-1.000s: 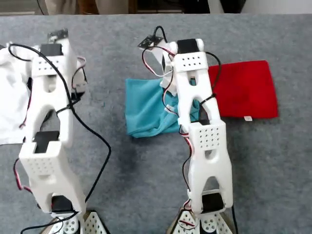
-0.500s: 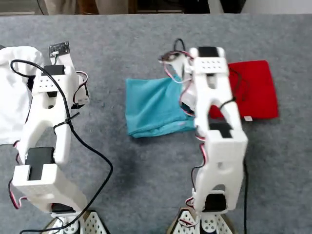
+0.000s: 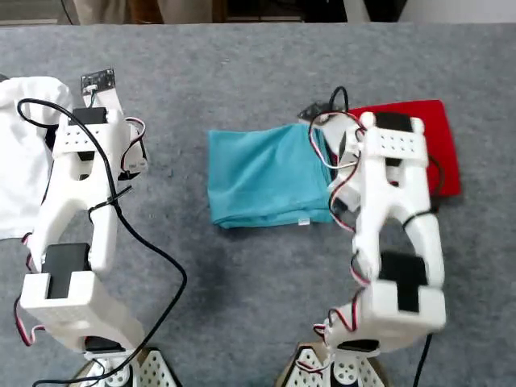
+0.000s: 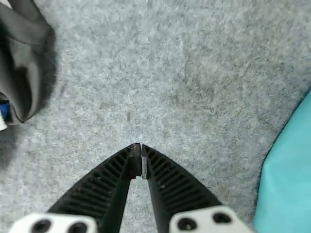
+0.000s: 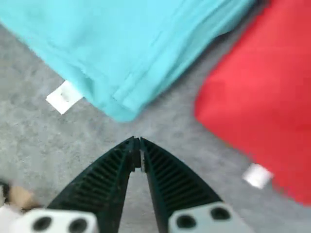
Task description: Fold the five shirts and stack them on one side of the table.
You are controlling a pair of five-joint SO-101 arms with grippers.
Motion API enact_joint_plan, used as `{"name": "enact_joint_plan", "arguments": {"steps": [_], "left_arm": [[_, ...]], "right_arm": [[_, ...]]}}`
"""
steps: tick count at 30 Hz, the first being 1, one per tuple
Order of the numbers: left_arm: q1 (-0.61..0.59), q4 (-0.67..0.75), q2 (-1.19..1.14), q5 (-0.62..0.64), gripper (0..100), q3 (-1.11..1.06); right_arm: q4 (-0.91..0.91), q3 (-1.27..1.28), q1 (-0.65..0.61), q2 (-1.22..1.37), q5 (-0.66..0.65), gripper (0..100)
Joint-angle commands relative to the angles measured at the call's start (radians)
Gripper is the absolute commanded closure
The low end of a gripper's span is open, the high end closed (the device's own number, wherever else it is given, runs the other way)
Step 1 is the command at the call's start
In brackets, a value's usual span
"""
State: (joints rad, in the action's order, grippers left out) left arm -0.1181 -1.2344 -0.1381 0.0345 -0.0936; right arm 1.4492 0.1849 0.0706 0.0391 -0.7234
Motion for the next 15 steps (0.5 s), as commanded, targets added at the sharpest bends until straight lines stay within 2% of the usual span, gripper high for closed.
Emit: {"name": "enact_joint_plan", "arguments": {"steps": [1,3,7,10,13,15], "left_arm": [[0.100,0.011,0.054,0.000,98,0.035],[0.173,0.025,0.045,0.002,98,0.097],[0.304,0.193,0.001,0.003,98,0.173],[0.354,0.265,-0.087,0.003,98,0.235],[0.377,0.253,-0.229,0.012,98,0.341],[0.376,0.238,-0.349,0.063,98,0.436]], "right_arm": [[-0.018,-0.051,-0.036,-0.111,0.041,99.5],[-0.015,-0.085,-0.076,-0.102,0.069,99.4],[-0.023,-0.099,-0.142,-0.004,0.109,99.5],[-0.069,-0.093,-0.148,0.099,0.150,99.6],[-0.091,-0.091,-0.136,0.199,0.172,99.6],[-0.097,-0.091,-0.122,0.260,0.166,99.6]]}}
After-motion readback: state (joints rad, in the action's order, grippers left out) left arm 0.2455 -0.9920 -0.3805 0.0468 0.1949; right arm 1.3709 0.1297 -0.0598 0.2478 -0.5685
